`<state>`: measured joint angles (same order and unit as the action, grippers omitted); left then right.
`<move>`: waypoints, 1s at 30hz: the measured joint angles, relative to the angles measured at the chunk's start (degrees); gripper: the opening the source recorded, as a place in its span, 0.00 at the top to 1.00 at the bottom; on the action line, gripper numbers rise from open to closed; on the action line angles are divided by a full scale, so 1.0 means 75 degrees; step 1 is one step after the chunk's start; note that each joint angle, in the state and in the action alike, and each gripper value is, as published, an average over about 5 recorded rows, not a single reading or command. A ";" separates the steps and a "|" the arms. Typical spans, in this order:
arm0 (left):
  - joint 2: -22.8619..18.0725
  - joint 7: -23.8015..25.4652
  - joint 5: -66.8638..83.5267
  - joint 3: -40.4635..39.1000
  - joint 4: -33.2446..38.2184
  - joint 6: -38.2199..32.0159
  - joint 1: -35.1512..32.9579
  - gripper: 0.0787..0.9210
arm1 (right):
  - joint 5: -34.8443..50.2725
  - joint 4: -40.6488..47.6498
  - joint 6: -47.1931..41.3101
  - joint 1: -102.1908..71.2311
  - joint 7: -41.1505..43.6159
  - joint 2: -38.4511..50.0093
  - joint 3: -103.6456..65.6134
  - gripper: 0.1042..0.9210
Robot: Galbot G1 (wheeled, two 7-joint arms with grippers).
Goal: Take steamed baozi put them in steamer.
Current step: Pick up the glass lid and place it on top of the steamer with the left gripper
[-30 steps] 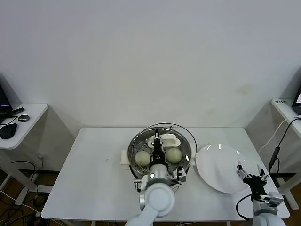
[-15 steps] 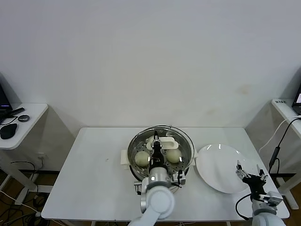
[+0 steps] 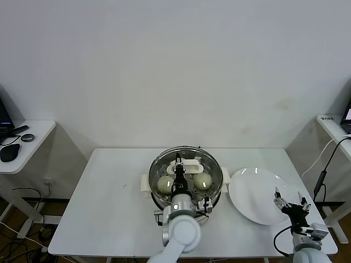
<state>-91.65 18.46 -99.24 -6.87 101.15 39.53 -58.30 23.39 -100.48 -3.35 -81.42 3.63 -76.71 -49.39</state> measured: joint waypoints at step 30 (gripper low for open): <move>0.0113 0.0121 0.0405 -0.0042 0.0489 -0.0209 -0.0478 0.66 | -0.0067 -0.0046 0.0022 -0.0047 -0.0001 -0.0062 0.0031 0.12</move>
<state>-90.80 19.37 -96.20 -7.18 104.82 37.97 -61.88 22.89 -100.83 -3.19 -81.77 3.63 -77.17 -49.16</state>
